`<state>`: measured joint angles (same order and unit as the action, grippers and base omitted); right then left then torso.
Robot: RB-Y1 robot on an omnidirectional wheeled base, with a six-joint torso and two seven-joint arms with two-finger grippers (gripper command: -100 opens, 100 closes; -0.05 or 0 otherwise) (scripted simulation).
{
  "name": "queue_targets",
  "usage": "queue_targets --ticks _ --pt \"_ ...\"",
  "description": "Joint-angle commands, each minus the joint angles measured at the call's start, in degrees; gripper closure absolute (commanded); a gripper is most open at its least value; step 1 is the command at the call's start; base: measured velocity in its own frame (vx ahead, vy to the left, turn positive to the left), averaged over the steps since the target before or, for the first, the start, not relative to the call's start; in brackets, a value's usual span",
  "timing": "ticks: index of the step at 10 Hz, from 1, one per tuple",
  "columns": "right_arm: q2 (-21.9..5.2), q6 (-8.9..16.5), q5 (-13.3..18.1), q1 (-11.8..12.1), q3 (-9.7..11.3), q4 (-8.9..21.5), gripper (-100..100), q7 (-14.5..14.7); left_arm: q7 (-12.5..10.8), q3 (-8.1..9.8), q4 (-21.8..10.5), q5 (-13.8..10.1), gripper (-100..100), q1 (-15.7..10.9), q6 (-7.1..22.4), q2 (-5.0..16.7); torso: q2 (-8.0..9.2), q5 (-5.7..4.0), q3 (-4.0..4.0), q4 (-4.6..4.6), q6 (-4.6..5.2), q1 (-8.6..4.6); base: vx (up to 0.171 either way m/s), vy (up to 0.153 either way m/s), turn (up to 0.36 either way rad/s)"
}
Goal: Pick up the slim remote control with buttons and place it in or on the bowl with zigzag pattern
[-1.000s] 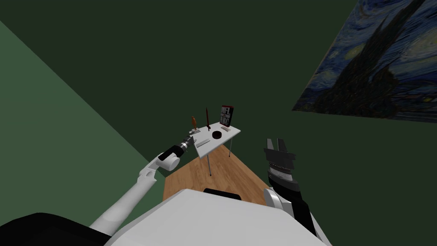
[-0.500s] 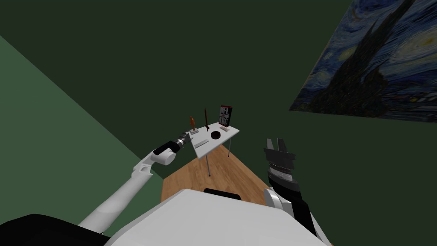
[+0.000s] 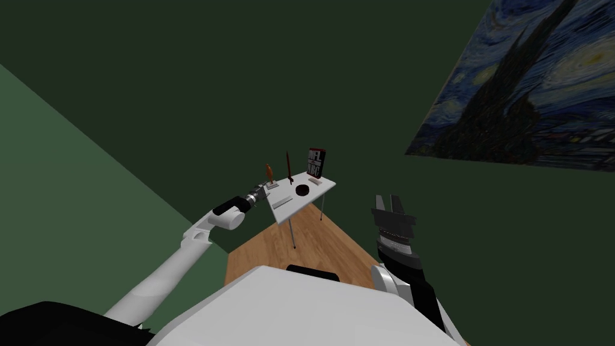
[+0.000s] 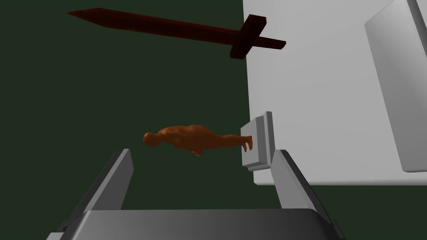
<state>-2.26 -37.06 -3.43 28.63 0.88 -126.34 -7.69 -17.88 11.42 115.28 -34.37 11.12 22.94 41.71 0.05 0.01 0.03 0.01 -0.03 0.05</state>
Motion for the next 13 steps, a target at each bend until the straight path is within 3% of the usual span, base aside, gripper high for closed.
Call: queue_targets --ticks 1,5,13 --pt "0.00 0.00 0.00 0.00 0.00 0.00 0 0.00 0.01 0.00 0.00 0.01 -100 -0.01 0.00 -0.01 0.00 0.00 0.00 0.00 0.00 0.00 0.000 0.000 0.000" --pt "0.00 0.00 0.00 0.00 0.00 0.00 0 0.00 0.01 0.00 0.00 0.01 -100 -0.01 0.00 -0.01 -0.06 -0.01 -0.03 -0.01 0.02 -0.08 0.003 -0.003 -0.010" --pt "0.00 0.00 0.00 0.00 0.00 0.00 0 0.00 -3.89 3.21 -1.49 -3.05 -100 1.54 12.46 6.07 -0.04 0.00 -0.02 -0.01 0.02 -0.01 0.003 0.003 -0.100"
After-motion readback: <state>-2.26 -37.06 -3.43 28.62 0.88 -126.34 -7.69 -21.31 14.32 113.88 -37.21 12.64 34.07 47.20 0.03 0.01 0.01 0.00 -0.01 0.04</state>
